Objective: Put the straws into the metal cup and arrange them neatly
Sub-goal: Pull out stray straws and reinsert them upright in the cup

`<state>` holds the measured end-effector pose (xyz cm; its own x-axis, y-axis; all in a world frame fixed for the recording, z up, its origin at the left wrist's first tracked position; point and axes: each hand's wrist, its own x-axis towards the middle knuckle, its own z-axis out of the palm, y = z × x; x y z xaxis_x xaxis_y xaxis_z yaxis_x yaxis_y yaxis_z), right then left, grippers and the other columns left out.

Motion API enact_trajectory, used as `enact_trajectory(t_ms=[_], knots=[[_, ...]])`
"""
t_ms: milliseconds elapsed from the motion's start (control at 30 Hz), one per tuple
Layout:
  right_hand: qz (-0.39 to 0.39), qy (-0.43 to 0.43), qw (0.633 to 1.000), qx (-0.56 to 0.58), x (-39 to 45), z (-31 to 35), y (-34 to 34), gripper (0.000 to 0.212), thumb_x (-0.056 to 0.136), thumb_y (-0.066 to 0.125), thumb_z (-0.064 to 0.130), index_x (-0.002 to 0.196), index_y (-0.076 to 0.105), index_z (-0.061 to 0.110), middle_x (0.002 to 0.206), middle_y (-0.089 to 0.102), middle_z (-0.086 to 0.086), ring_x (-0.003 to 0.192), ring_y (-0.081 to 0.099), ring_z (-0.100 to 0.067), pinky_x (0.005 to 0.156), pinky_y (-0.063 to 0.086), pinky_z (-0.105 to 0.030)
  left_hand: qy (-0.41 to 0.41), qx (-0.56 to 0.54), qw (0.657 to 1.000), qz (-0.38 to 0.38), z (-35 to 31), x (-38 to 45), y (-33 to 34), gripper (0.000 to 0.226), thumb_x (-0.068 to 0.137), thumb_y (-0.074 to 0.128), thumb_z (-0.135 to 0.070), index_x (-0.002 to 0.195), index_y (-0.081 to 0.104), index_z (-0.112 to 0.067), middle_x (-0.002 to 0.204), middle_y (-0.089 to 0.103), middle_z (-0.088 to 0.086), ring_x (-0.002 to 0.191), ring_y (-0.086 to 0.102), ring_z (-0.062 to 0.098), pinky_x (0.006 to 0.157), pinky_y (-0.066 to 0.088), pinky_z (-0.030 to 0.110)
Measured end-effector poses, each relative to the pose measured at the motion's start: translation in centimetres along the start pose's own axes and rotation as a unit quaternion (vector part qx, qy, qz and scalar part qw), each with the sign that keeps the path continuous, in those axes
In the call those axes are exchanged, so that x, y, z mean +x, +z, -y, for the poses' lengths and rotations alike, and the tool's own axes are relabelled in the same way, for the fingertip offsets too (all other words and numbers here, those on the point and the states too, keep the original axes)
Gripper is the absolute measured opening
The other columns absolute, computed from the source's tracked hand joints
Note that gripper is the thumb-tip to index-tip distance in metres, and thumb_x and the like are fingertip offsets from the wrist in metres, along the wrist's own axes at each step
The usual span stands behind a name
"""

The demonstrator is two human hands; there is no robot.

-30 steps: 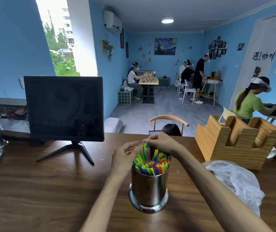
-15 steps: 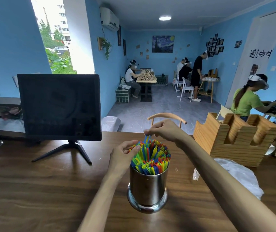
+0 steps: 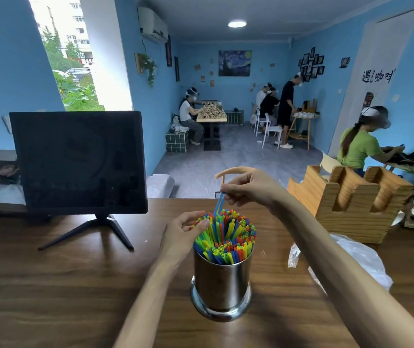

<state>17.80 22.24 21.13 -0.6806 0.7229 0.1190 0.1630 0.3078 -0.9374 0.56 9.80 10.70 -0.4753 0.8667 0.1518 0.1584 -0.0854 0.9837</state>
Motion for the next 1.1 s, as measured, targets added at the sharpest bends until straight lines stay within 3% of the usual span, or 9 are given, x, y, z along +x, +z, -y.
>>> enact_trajectory(t_ms=[133, 233, 333, 467, 600, 767, 900, 1033, 1100], knots=[[-0.018, 0.010, 0.995, 0.094, -0.7, 1.4, -0.5, 0.030, 0.089, 0.076, 0.018, 0.100, 0.073, -0.009, 0.078, 0.074, -0.010, 0.062, 0.066, -0.013, 0.055, 0.052, -0.019, 0.018, 0.019, 1.000, 0.010, -0.2, 0.3, -0.2, 0.030, 0.087, 0.079, -0.030, 0.116, 0.073, -0.031, 0.111, 0.074, -0.015, 0.107, 0.068, 0.005, 0.080, 0.058, 0.019], [-0.034, -0.005, 0.991, 0.129, -1.4, 2.6, -0.7, 0.026, 0.085, 0.078, 0.023, 0.091, 0.076, -0.002, 0.075, 0.073, -0.008, 0.059, 0.065, -0.010, 0.053, 0.052, -0.018, 0.056, 0.034, 0.998, 0.013, -0.7, 0.5, -0.3, 0.036, 0.088, 0.078, -0.030, 0.121, 0.069, -0.037, 0.120, 0.069, -0.022, 0.113, 0.064, 0.002, 0.091, 0.059, 0.030], [-0.061, -0.045, 0.990, 0.120, -2.4, 3.7, -0.8, 0.027, 0.077, 0.080, 0.031, 0.083, 0.076, 0.005, 0.074, 0.073, -0.007, 0.060, 0.064, -0.011, 0.051, 0.048, -0.018, 0.094, 0.037, 0.994, 0.044, -1.9, 0.6, -0.2, 0.038, 0.088, 0.073, -0.042, 0.125, 0.069, -0.038, 0.126, 0.067, -0.021, 0.118, 0.062, 0.000, 0.101, 0.055, 0.037], [-0.126, -0.116, 0.978, 0.120, -3.8, 5.0, -0.8, 0.039, 0.076, 0.077, 0.032, 0.091, 0.074, -0.003, 0.073, 0.071, -0.009, 0.061, 0.066, -0.014, 0.053, 0.047, -0.019, 0.118, 0.065, 0.986, 0.098, -2.9, 1.0, 0.4, 0.038, 0.091, 0.063, -0.060, 0.127, 0.066, -0.047, 0.129, 0.066, -0.020, 0.123, 0.058, -0.001, 0.107, 0.050, 0.042], [-0.185, -0.166, 0.954, 0.168, -4.9, 5.4, -0.9, 0.027, 0.080, 0.074, 0.027, 0.088, 0.073, 0.001, 0.064, 0.069, -0.003, 0.059, 0.067, -0.013, 0.055, 0.052, -0.020, 0.125, 0.086, 0.983, 0.103, -3.0, 1.0, 1.2, 0.027, 0.100, 0.058, -0.040, 0.126, 0.062, -0.050, 0.129, 0.065, -0.019, 0.121, 0.059, -0.004, 0.107, 0.051, 0.039], [-0.245, -0.199, 0.929, 0.195, -5.7, 4.9, -0.7, 0.020, 0.085, 0.070, 0.025, 0.089, 0.071, 0.006, 0.063, 0.066, -0.001, 0.060, 0.067, -0.014, 0.056, 0.053, -0.021, 0.130, 0.117, 0.978, 0.117, -2.8, 0.5, 1.3, 0.034, 0.098, 0.051, -0.047, 0.132, 0.056, -0.051, 0.129, 0.064, -0.020, 0.121, 0.056, -0.007, 0.107, 0.047, 0.031], [-0.286, -0.203, 0.909, 0.225, -5.6, 4.2, -0.4, 0.016, 0.089, 0.068, 0.023, 0.086, 0.070, 0.008, 0.062, 0.064, 0.000, 0.059, 0.065, -0.013, 0.056, 0.053, -0.020, 0.107, 0.042, 0.985, 0.125, -3.5, -0.3, 1.2, 0.030, 0.106, 0.042, -0.036, 0.130, 0.059, -0.042, 0.126, 0.064, -0.022, 0.121, 0.056, -0.009, 0.099, 0.043, 0.016], [-0.321, -0.202, 0.880, 0.287, -5.3, 3.8, -0.5, 0.019, 0.086, 0.069, 0.025, 0.087, 0.068, 0.006, 0.062, 0.063, 0.001, 0.060, 0.063, -0.013, 0.056, 0.053, -0.020, 0.105, -0.009, 0.989, 0.106, -3.5, -0.5, 0.8, 0.046, 0.087, 0.061, -0.069, 0.122, 0.068, -0.041, 0.119, 0.071, -0.010, 0.113, 0.065, 0.004, 0.098, 0.052, 0.030], [-0.339, -0.199, 0.871, 0.294, -5.2, 3.5, -0.7, 0.021, 0.085, 0.070, 0.027, 0.089, 0.069, 0.006, 0.063, 0.063, 0.002, 0.061, 0.063, -0.013, 0.059, 0.055, -0.022, 0.123, 0.013, 0.990, 0.068, -3.5, -0.6, 0.7, 0.045, 0.081, 0.074, -0.060, 0.121, 0.071, -0.038, 0.106, 0.073, -0.005, 0.103, 0.068, 0.007, 0.093, 0.056, 0.031]])
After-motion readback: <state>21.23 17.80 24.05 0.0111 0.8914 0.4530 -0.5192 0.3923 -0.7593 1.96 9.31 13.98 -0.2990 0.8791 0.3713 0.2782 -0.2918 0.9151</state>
